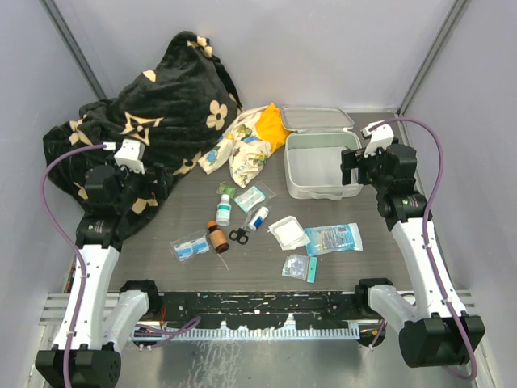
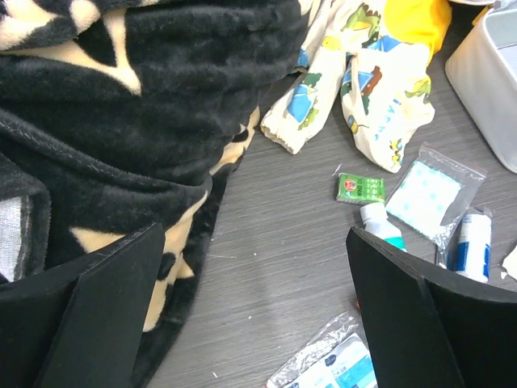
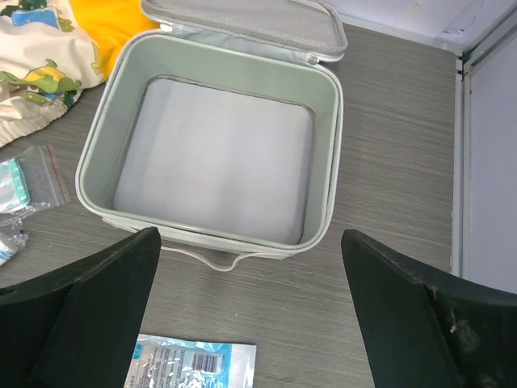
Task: Organize the medicine kit
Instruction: Move the medicine box to the center of the board.
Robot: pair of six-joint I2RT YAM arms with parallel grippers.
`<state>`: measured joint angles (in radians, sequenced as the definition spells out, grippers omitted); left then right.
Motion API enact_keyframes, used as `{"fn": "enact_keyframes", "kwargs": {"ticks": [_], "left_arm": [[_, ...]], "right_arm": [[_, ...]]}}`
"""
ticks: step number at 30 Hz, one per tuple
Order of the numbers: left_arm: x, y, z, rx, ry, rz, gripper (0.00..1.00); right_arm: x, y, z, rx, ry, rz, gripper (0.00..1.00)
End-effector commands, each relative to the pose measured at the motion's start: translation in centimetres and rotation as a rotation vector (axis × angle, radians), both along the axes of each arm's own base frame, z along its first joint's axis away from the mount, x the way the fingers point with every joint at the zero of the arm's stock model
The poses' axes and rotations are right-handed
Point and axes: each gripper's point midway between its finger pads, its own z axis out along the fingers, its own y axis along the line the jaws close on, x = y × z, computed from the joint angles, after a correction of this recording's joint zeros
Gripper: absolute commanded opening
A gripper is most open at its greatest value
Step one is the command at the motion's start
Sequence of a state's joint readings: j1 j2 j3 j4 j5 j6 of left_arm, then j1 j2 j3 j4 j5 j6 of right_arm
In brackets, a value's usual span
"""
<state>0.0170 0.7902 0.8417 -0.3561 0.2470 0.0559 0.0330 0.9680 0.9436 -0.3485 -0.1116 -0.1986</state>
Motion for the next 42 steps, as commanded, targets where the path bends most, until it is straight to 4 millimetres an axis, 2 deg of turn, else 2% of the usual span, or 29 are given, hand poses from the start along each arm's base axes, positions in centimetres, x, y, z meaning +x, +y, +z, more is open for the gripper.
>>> {"fn": "enact_keyframes", "kwargs": {"ticks": [1, 13, 19, 25, 33, 42], "left_arm": [[0.4, -0.6, 2.8, -0.039, -0.109, -0.029, 0.98], [0.5, -0.4, 3.4, -0.053, -0.141, -0.015, 0.98], [0.6, -0.1, 3.7, -0.058, -0.153, 0.003, 0.98], [0.5, -0.4, 3.1, -0.044, -0.142, -0.019, 0.98], [-0.1, -2.8, 1.8, -0.022, -0.112, -0.183, 0.98], [-0.1, -3.6, 0.5, -0.009, -0.09, -0.237, 0.98]], "right_arm": [[0.2, 0.9, 2.9, 0.032, -0.116, 0.034, 1.0], [0.0, 1.2, 3.3, 0.037, -0.131, 0.052, 1.0], [0.1, 0.2, 3.8, -0.016, -0.13, 0.014, 1.0], [0.3, -0.4, 3.9, -0.045, -0.102, -0.005, 1.0], [2.5, -1.5, 2.7, -0.068, -0.023, -0.075, 1.0], [6.6, -3.3, 1.0, -0.057, 0.045, -0.17, 0.99]]}}
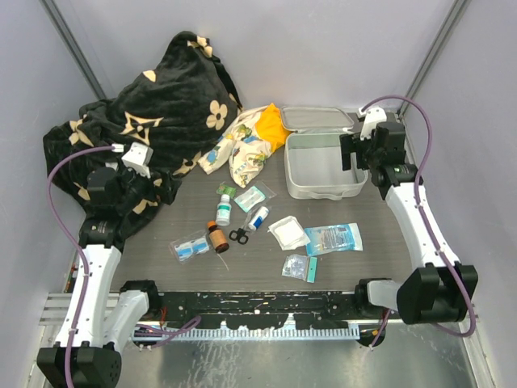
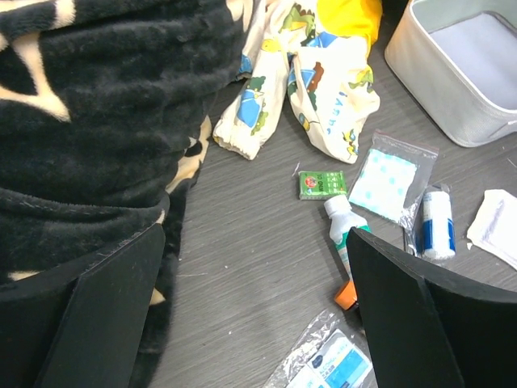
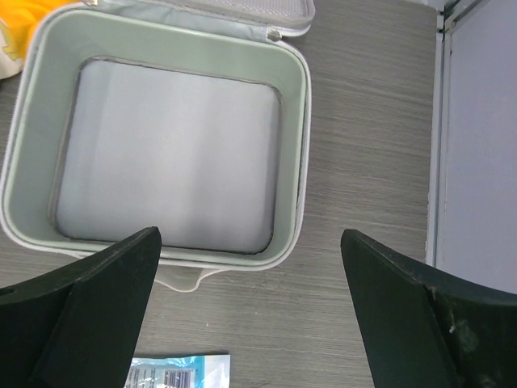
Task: Organize the medicine kit
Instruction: Move the medicine box to the center of the board.
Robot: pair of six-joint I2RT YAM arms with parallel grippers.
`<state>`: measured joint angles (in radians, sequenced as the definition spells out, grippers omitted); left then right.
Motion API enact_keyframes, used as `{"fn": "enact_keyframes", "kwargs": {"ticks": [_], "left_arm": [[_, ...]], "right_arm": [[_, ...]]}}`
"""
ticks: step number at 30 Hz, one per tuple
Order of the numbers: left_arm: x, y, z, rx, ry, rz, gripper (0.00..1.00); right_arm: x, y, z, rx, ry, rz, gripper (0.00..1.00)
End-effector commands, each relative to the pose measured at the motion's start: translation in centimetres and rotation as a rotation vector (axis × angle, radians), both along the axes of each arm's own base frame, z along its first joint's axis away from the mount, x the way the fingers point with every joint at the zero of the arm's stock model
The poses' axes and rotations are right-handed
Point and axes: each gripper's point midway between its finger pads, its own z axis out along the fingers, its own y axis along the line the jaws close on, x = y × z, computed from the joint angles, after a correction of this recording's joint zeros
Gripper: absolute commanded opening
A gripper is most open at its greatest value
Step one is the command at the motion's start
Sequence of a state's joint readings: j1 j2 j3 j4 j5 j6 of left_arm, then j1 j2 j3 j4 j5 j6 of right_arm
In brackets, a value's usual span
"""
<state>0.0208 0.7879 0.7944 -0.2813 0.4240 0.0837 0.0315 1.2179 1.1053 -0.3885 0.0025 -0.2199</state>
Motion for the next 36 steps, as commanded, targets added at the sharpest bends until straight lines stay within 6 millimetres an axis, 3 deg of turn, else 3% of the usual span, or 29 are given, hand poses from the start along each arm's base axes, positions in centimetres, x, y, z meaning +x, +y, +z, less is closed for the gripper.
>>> {"fn": "enact_keyframes", "kwargs": {"ticks": [1, 7, 19, 23, 29, 36], "left_arm": [[0.1, -1.1, 0.6, 0.013, -0.051, -0.072, 0.98], [-0.1, -1.8, 0.2, 0.008, -0.039, -0.109, 0.98], [-0.5, -2.5, 0.0, -0.005, -0.032, -0.145, 0.98], [-0.5, -2.6, 0.0, -0.006, -0.035, -0.155, 0.98], [-0.5, -2.8, -0.2, -0.008, -0.033, -0.162, 0.98], [-0.5, -2.8, -0.3, -0.009, -0.033, -0.167, 0.98]], "right_arm": [[2.7, -1.6, 2.5, 0.013, -0.074, -0.082, 0.98], [5.8, -2.9, -0.6, 0.041, 0.012, -0.123, 0.91], [9.4, -6.9, -7.9, 0.061, 0.171, -0.171, 0.66], [10.0, -6.6, -10.8, 0.082, 0.247, -0.128, 0.59], [10.6, -6.0, -13.1, 0.11, 0.311, -0.106, 0.46], [8.3, -5.7, -14.6, 0.13, 0.356, -0.131, 0.29]]}}
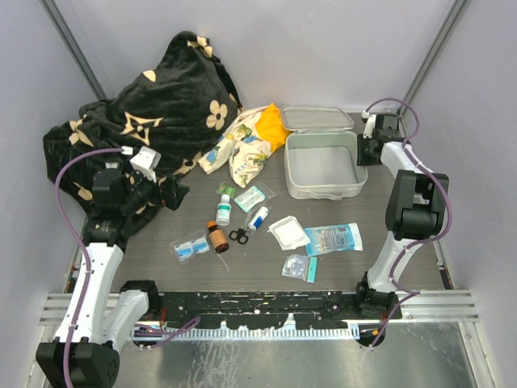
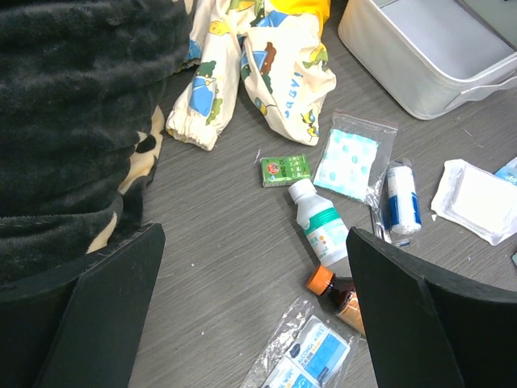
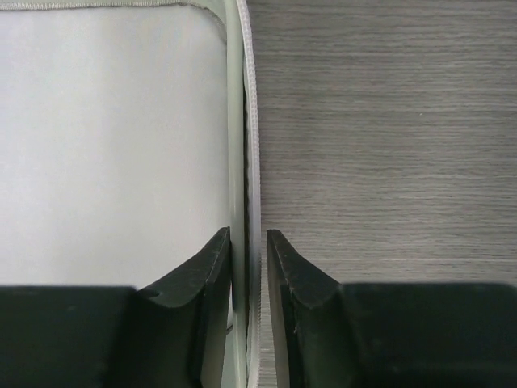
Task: Organize the medicine kit
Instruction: Move the medicine box to the center of the board.
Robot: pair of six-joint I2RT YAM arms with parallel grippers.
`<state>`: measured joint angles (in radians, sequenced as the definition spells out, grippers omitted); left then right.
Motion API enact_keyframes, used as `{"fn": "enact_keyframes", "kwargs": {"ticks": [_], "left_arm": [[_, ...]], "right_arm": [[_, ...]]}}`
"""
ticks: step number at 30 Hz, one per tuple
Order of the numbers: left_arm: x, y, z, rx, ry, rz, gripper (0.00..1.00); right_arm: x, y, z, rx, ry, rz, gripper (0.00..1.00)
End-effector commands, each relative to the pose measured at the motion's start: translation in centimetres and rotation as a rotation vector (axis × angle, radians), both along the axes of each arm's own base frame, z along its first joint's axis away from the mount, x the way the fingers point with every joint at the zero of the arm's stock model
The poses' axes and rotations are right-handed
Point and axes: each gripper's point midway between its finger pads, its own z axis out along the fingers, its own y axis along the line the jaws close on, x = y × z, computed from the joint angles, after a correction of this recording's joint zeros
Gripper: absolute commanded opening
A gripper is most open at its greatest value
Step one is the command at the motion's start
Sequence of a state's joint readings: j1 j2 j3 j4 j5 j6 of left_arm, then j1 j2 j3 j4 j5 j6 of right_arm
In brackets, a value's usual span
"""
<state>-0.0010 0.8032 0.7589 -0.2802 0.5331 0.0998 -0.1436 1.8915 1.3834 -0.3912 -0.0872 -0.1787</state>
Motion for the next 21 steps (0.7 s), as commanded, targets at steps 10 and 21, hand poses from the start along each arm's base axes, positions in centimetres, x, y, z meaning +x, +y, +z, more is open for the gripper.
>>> {"fn": "enact_keyframes", "kwargs": {"ticks": [10, 21], "left_arm": [[0.4, -0.8, 1.0, 0.01, -0.065, -0.054, 0.98], [0.6, -0.9, 0.1, 0.012, -0.038, -0.061, 0.98]], "right_arm": [[-8.2, 2.8, -0.1, 0.132, 0.02, -0.071, 0.21], [-14.3, 5.3, 1.0, 0.172, 0.029, 0.062, 0.57]]}}
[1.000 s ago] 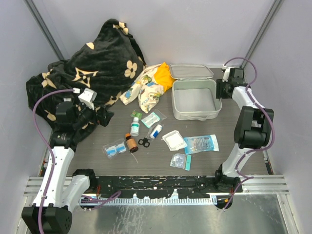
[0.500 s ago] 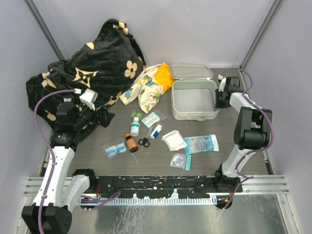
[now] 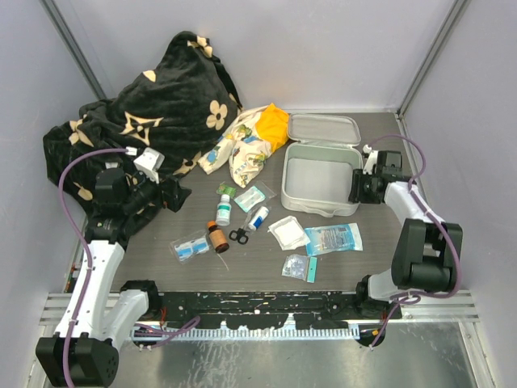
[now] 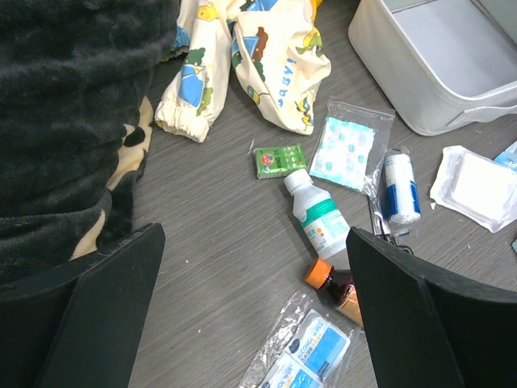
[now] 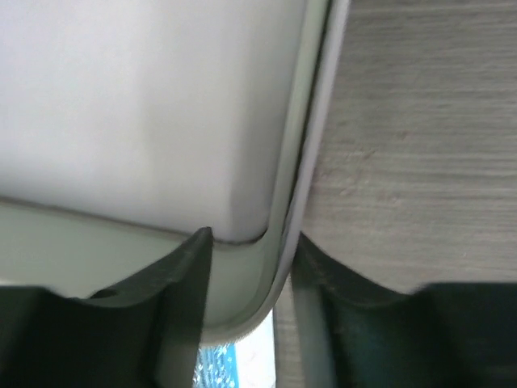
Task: Organize the medicine kit
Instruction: Move the medicine box to the center of the board.
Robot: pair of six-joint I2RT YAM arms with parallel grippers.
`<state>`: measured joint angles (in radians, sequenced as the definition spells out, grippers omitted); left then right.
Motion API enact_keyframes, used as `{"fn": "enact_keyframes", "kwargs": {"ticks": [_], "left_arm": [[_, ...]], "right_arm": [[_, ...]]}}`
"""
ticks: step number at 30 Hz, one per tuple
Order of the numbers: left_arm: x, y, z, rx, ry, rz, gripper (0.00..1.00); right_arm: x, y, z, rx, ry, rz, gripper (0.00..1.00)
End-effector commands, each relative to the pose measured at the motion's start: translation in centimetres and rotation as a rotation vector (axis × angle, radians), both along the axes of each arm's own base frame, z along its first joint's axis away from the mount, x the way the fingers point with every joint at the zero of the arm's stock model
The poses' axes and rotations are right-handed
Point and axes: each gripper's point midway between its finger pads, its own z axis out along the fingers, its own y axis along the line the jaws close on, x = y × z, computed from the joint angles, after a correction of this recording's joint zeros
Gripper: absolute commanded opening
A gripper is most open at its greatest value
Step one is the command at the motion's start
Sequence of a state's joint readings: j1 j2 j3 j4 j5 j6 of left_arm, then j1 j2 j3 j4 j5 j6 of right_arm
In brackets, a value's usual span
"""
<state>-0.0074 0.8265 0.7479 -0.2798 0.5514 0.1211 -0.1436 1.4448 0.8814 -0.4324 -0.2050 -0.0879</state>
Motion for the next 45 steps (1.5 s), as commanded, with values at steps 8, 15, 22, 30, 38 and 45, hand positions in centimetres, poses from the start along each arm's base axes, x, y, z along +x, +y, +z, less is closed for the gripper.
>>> {"fn": "enact_keyframes", "kwargs": {"ticks": [8, 15, 22, 30, 38, 45], "left_arm": [[0.7, -0.5, 0.7, -0.001, -0.043, -0.033, 0.98], [0.9, -0.5, 0.2, -0.002, -0.033, -0.036, 0.98], [0.7, -1.0, -0.1, -0.018, -0.017, -0.068, 0.98], [0.8, -0.9, -0.7, -0.016, 0.004, -0.068, 0.98], [0.7, -1.1, -1.0, -0.02, 0.014, -0.084, 0.98], [1.0, -1.4, -1.6, -0.006, 0.04, -0.101, 0.98]], "right_arm": [[5.3, -0.1, 7.7, 0.025, -0.229, -0.019, 0.8], [11.4, -0.2, 10.9, 0.128, -0.317, -0.083, 0.9], [16.7, -1.1, 8.9, 0.322, -0.266, -0.19, 0.91], [17.8, -1.3, 5.9, 0.405, -0.201, -0.228, 0.9], [13.1, -1.6, 4.2, 0.35, -0.149, -0.109, 0.83], [9.1, -0.5, 2.9, 0.359, -0.088, -0.117, 0.65]]}}
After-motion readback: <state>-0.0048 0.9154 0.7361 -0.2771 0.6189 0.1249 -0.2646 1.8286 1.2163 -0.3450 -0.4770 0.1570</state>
